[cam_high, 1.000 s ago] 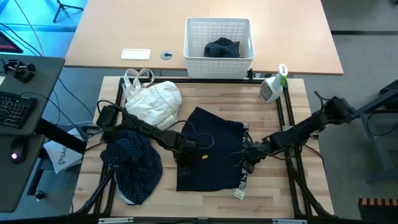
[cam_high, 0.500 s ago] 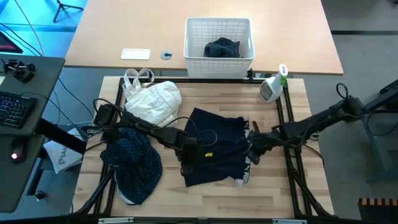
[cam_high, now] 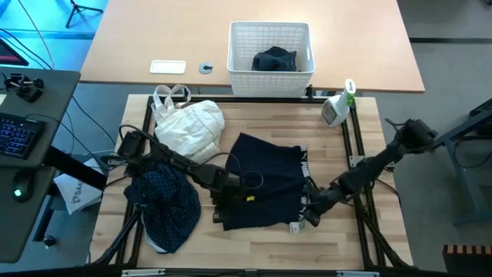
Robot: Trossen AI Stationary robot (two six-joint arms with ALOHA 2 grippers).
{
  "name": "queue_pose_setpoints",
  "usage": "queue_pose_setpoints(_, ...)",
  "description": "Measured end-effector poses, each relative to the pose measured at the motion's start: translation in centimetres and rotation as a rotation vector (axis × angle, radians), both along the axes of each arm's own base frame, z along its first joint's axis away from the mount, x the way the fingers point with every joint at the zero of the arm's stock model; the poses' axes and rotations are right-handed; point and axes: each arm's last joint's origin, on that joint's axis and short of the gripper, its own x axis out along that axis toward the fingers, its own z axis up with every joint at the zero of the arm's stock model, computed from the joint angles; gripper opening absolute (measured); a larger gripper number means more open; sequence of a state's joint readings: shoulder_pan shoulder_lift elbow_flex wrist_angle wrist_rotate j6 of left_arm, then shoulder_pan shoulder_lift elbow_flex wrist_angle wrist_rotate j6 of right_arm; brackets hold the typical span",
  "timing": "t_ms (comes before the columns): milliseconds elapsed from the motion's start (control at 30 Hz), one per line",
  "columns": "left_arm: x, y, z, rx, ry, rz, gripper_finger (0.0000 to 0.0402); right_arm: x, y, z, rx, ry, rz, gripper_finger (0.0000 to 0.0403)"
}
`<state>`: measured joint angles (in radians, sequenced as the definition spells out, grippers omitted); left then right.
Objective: Fold Laundry from Bin
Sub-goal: Fold the black boxer short
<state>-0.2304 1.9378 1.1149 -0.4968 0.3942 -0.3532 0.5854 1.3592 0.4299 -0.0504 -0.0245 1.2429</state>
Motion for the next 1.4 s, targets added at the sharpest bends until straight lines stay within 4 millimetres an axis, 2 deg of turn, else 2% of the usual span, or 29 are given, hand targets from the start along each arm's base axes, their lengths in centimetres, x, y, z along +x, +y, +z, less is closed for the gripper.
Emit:
queue_pose_setpoints(133,-0.8,0.6,1.4,0.039,0.026,0.01,0.0019,0.3,-0.2,0.9,-0.125,0.042,0.009,0.0)
queue_pose_setpoints(300,-1.4,0.7,5.8,0.041,-0.113,0.035,0.0019,1.2,0.4,5.6,-0.236,-0.096,0.176,0.0)
queue_pose_setpoints(400,-2.0,0.2,7.4,0.053,-0.18,0.004,0.0019,1.3,1.4,6.7,-0.282,-0.192,0.301,0.0007)
queue_pose_setpoints(500,-2.6,-0.9,8.5,0.052,-0.23,-0.048,0.0019,1.5,3.4,7.0,-0.271,-0.323,0.413,0.0039)
queue_pose_setpoints(667,-3.3,-3.5,8.0,0.035,-0.248,-0.152,0.0046,1.8,7.1,5.1,-0.366,-0.455,0.561,0.0131)
queue_pose_setpoints(767,-4.2,-4.6,7.0,0.024,-0.225,-0.164,0.0082,2.5,8.8,3.5,-0.433,-0.407,0.573,0.0176)
queue_pose_setpoints(833,-4.8,-5.1,6.3,0.068,-0.201,-0.135,0.0106,3.5,10.0,3.1,-0.469,-0.385,0.571,0.0191)
queue_pose_setpoints(967,-6.0,-5.8,5.8,0.186,-0.162,-0.126,0.0139,5.3,11.6,2.7,-0.597,-0.266,0.567,0.0191)
queue_pose_setpoints(1100,-6.5,-6.9,5.9,0.269,-0.233,-0.197,0.0144,6.6,12.9,4.6,-0.639,-0.199,0.534,0.0181)
queue_pose_setpoints(1267,-6.8,-7.5,5.0,0.378,-0.346,-0.277,0.0142,6.1,13.1,5.3,-0.641,-0.131,0.388,0.0181)
queue_pose_setpoints(1400,-7.3,-7.2,3.3,0.291,-0.365,-0.295,0.0141,5.5,12.3,4.1,-0.642,-0.08,0.287,0.0188)
